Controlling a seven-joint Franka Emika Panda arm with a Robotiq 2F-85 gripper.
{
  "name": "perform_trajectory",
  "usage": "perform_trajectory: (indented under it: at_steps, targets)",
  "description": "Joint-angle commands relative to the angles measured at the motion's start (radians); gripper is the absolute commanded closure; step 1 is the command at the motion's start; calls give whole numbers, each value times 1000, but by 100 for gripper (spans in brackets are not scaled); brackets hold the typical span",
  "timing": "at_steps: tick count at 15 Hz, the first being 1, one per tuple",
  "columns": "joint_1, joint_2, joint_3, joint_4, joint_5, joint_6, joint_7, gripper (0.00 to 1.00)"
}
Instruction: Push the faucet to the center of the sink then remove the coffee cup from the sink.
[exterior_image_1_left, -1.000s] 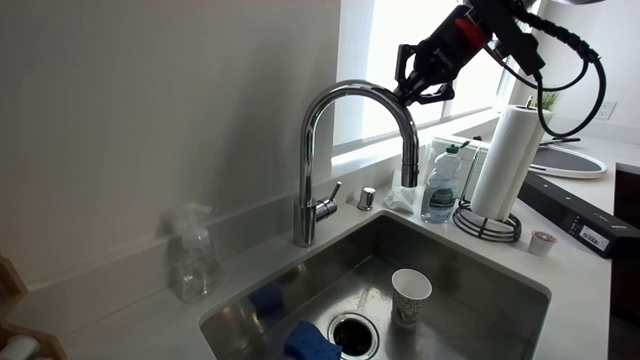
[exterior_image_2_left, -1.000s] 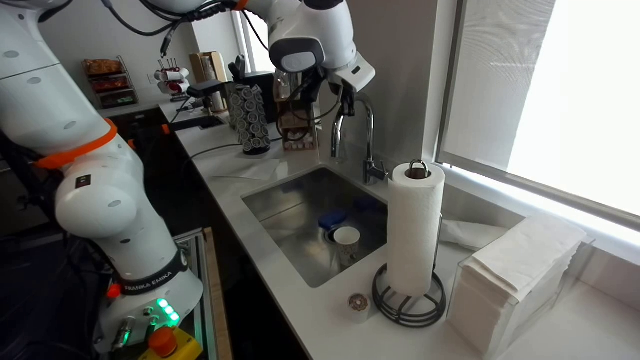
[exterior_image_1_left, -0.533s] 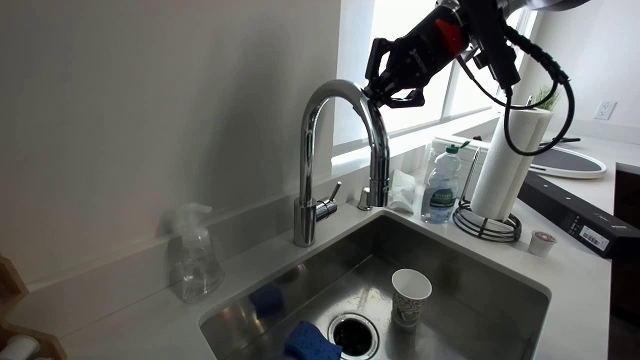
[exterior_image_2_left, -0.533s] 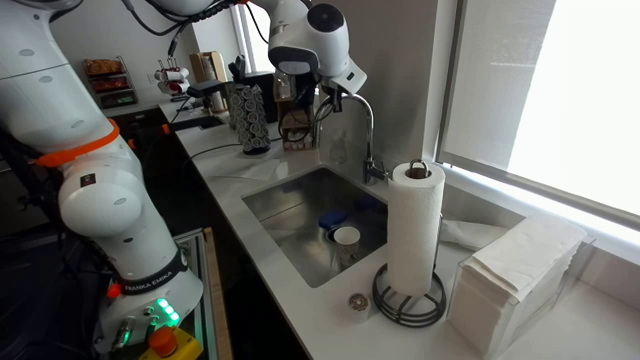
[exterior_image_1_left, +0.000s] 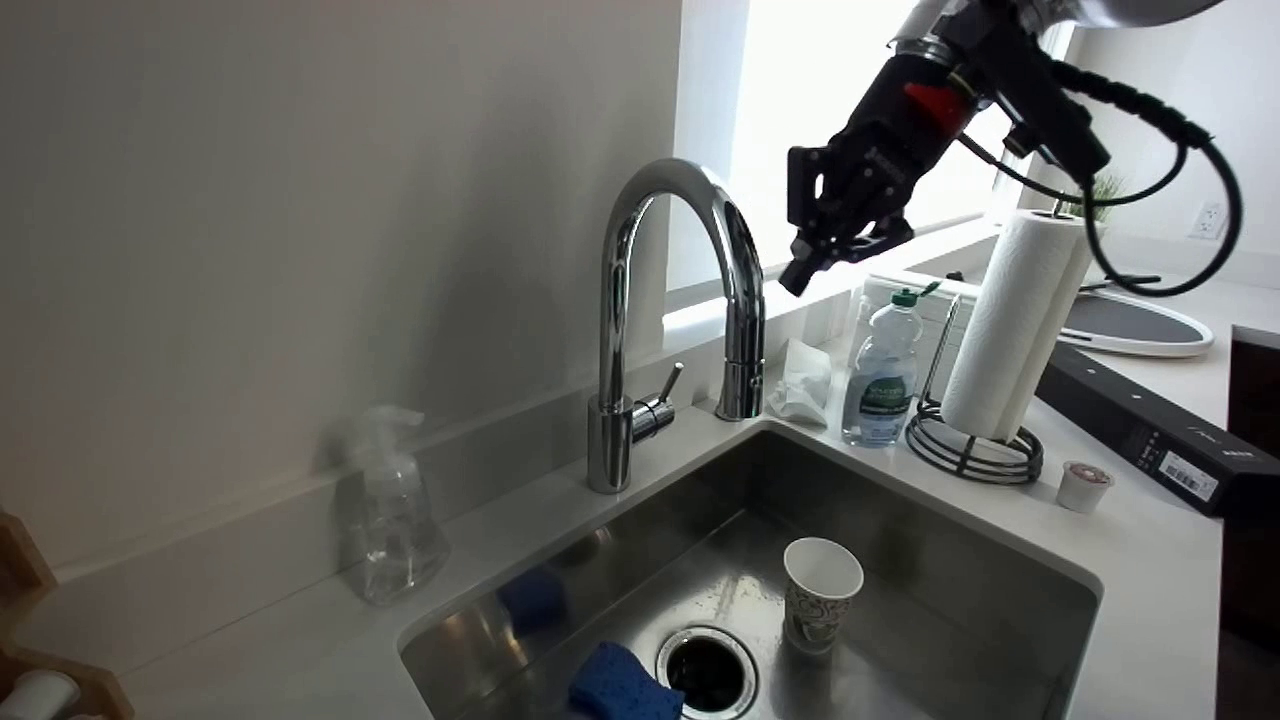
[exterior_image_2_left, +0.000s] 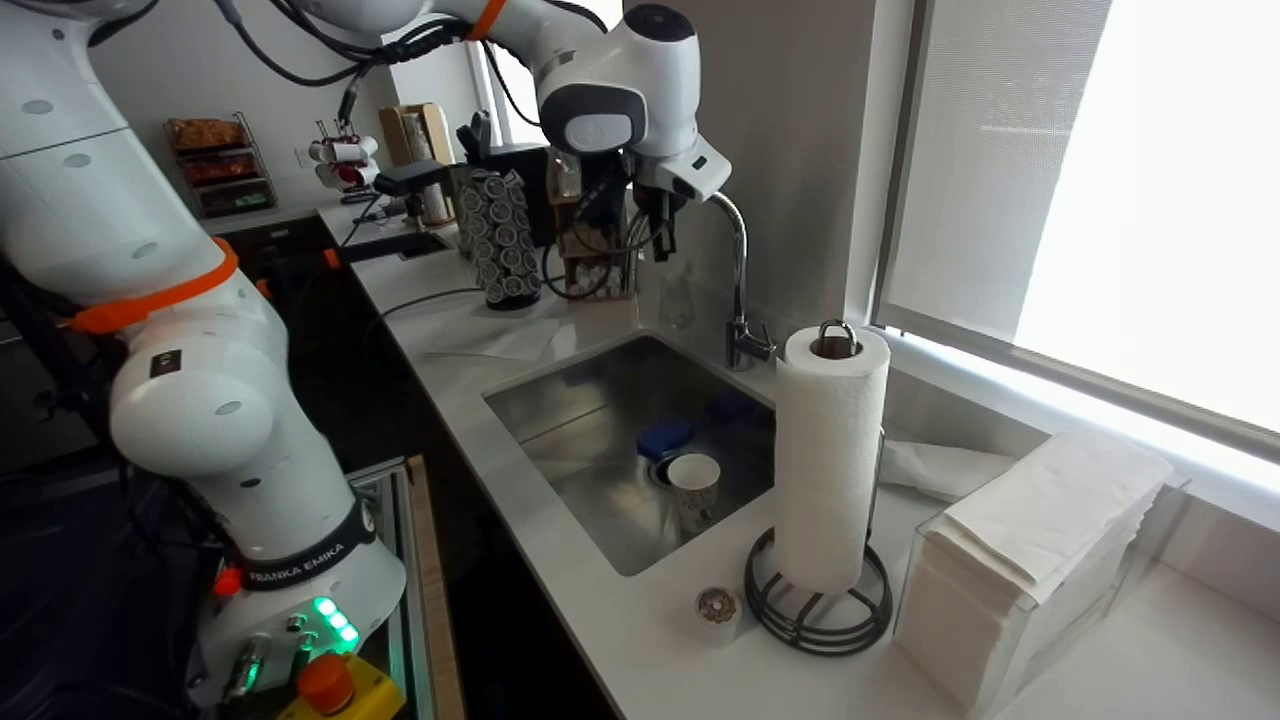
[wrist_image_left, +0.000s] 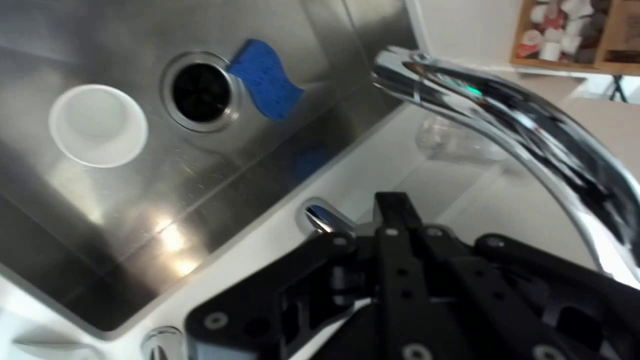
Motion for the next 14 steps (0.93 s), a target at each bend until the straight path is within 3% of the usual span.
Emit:
perform_trajectory:
  at_steps: [1,2,3,6,10,13,14]
  targets:
    - [-55,-86,1,-90,-246,-84,131,100]
    - [-72,-96,2,-106,-316,-89,168,83]
    - [-89,-109,5,-126,-384,-82,205,73]
    - [-130,-132,4,-191,-513,-36,282,53]
    - [-160,-135,-4,-280,-556,133,302,22]
    - [-172,-107,-15,-360,-549,342,289,1]
    - [-164,-91,-26,-381,-520,405,261,0]
